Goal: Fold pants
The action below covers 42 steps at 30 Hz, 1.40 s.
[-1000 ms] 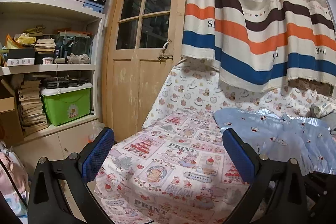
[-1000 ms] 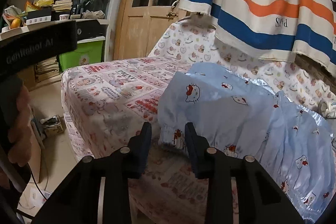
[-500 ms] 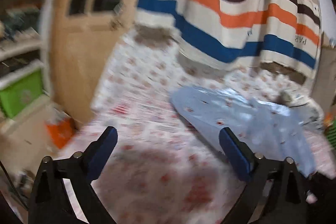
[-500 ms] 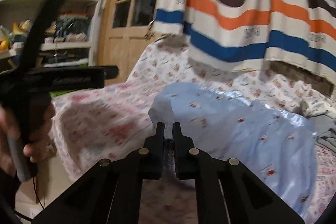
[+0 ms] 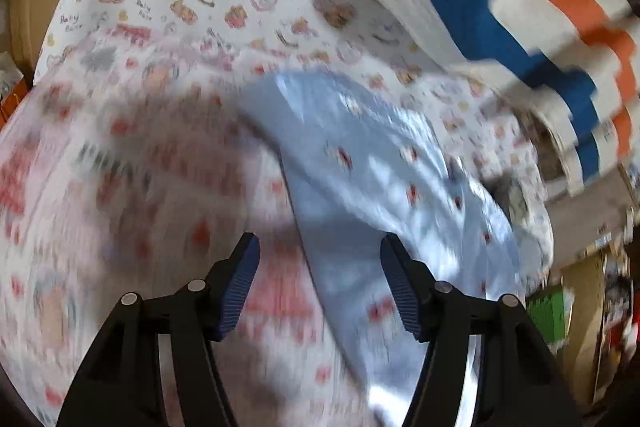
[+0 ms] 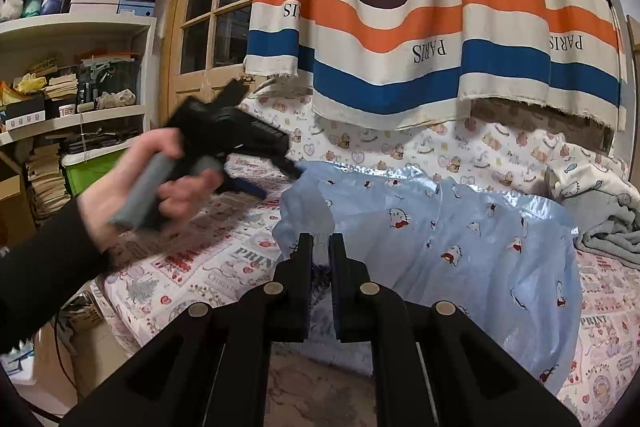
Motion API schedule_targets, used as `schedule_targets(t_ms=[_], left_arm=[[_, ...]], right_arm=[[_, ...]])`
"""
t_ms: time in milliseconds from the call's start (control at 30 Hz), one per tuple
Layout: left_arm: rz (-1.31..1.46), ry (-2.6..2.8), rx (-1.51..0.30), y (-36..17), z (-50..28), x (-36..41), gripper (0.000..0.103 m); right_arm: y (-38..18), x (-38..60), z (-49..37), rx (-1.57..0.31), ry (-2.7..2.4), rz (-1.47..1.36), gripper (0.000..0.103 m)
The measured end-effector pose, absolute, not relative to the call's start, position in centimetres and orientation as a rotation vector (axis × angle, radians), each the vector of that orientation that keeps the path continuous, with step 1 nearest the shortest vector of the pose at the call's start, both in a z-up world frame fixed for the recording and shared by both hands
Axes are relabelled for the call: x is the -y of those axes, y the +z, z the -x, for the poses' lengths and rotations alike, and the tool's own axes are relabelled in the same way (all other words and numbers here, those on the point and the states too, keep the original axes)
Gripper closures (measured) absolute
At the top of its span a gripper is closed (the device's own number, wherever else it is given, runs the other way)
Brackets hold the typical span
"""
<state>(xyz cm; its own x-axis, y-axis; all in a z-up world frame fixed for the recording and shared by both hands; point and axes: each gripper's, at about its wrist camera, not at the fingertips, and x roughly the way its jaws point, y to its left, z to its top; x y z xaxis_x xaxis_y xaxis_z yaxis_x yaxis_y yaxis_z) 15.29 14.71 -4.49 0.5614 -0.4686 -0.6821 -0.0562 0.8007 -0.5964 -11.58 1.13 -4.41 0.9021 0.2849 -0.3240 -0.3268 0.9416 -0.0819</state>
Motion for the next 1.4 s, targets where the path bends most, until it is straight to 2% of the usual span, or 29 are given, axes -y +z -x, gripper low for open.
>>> schedule_targets(t_ms=[133,400,433,500,533,567,633,667,700,967,1100,1400], left_arm=[[0.648,-0.195,-0.936,-3.8,-18.7,-16.0,0.035],[0.715,-0.145,-0.981,-5.0,-22.4,-17.2,0.037],[0.736,-0.155,-0.970,-5.1,-22.5,-17.3,0.042],[0.762,-0.161,-0.965,-5.2,-22.9,-17.3,0.064],[0.766,-0.159,-0.974,-5.4,-23.2,-17.3,0.083],[0.770,-0.157,-0.981,-5.6,-23.5,-17.3,0.092],[0.773,-0.139,-0.982,-5.8,-24.1,-17.3,0.092],[0.766,-0.128,-0.974,-5.8,-24.3,-17.3,0.099],[0.752,-0.119,-0.963,-5.6,-24.5,-17.3,0.101],[0.491,-0.002,-0.858,-2.2,-24.0,-17.0,0.101],[0.551,0.011,-0.882,-1.8,-23.8,-19.9,0.101],[0.486,0.103,-0.877,-1.9,-21.7,-23.9,0.101]], right_arm=[[-4.9,-0.6,11.8,-0.323,0.323,0.119,0.095],[-5.3,0.6,11.5,-0.333,0.325,0.087,0.095],[-5.3,0.6,11.5,-0.332,0.326,0.088,0.095],[-5.3,0.5,11.5,-0.335,0.332,0.084,0.095],[-5.3,0.5,11.5,-0.335,0.336,0.086,0.095],[-5.4,0.4,11.6,-0.335,0.338,0.088,0.095],[-5.5,0.1,11.6,-0.340,0.345,0.098,0.095],[-5.5,0.0,11.7,-0.342,0.348,0.102,0.095],[-5.6,-0.2,11.8,-0.346,0.354,0.108,0.095],[-6.3,-2.4,11.4,-0.388,0.432,0.114,0.095],[-6.4,-4.8,12.3,-0.357,0.513,0.168,0.095],[-6.6,-10.1,13.1,-0.389,0.626,0.149,0.095]])
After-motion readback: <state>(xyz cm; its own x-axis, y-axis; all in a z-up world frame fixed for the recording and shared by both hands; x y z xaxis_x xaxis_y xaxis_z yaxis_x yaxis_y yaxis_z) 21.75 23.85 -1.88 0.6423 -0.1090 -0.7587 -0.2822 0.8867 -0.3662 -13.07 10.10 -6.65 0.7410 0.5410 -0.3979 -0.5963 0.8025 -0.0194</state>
